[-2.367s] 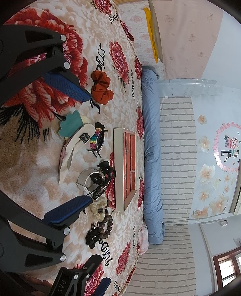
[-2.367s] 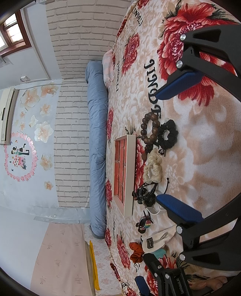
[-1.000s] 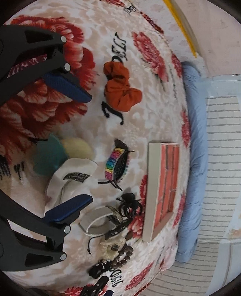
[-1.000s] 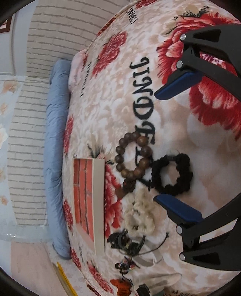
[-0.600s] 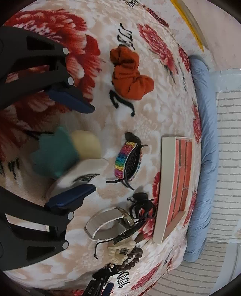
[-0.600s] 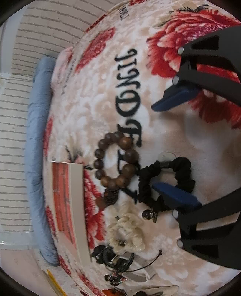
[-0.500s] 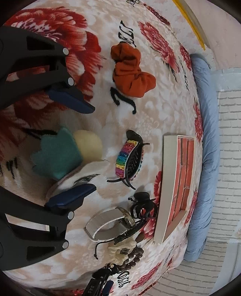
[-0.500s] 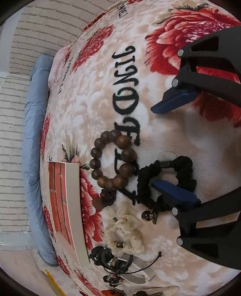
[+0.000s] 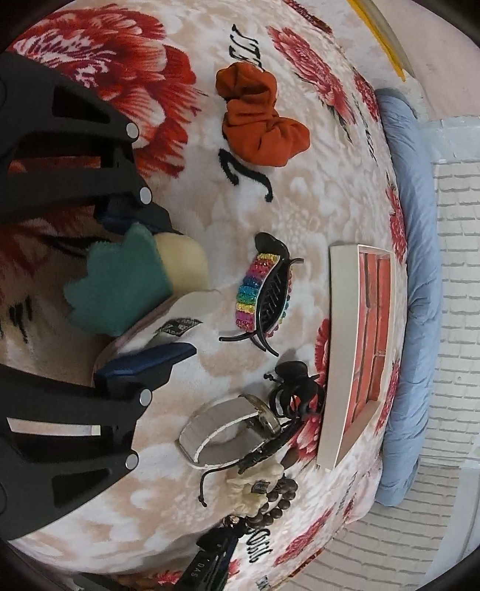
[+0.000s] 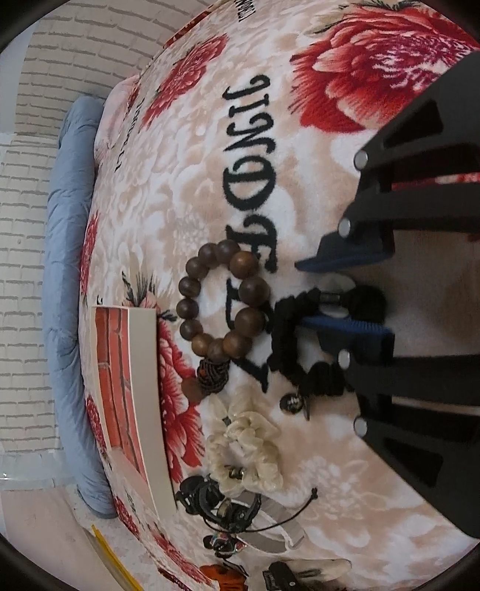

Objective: Organize jewelry
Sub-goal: 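Grasp the white hair clip with the left gripper while the right gripper grasps the black scrunchie, then carry the white clip and black scrunchie over the brick-pattern tray and lower them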

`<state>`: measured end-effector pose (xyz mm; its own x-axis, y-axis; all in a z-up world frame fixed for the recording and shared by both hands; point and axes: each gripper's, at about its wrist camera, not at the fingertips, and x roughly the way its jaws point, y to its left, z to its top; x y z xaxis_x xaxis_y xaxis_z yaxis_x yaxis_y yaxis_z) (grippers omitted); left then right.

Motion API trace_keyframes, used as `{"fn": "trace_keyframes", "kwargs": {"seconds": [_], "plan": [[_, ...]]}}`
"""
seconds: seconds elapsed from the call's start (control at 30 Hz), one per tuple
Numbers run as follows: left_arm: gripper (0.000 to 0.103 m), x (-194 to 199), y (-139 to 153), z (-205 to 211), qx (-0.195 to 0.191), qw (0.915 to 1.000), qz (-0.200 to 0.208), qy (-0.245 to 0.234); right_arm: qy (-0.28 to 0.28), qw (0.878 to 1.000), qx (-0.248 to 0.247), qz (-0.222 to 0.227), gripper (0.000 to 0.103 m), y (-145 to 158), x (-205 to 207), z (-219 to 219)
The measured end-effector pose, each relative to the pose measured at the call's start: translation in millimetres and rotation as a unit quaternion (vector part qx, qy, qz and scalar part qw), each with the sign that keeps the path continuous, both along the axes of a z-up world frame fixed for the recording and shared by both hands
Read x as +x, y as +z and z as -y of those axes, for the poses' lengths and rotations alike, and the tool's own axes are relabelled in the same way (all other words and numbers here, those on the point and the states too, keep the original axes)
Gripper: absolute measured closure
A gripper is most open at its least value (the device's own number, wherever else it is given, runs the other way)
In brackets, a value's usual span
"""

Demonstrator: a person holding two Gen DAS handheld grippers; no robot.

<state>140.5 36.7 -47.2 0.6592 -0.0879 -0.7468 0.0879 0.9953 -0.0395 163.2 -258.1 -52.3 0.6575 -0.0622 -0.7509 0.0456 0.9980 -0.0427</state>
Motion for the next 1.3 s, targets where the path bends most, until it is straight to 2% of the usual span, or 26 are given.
{"fn": "trace_keyframes", "kwargs": {"seconds": [0.27,0.47,0.6,0.8,1.1,1.3], "plan": [[0.058,-3,3,-2,-0.008,0.9999,0.009,-0.002,0.003,1.000,0.011,0.020,0.080,5,-6,2],[0.062,-9,13,-4,-0.009,0.9995,0.029,0.001,0.007,0.998,0.019,0.056,0.080,19,-17,3],[0.063,-14,32,-6,-0.006,0.9980,0.063,0.004,0.010,0.996,0.027,0.083,0.080,35,-19,1],[0.063,-1,77,-8,-0.015,0.9925,0.121,0.007,0.019,0.992,0.027,0.122,0.080,64,-6,-10],[0.063,74,133,11,-0.001,0.9815,0.191,0.007,0.027,0.985,0.043,0.163,0.080,101,63,-21],[0.063,136,139,26,-0.006,0.9817,0.190,0.006,0.034,0.985,0.051,0.163,0.080,111,124,-29]]}}
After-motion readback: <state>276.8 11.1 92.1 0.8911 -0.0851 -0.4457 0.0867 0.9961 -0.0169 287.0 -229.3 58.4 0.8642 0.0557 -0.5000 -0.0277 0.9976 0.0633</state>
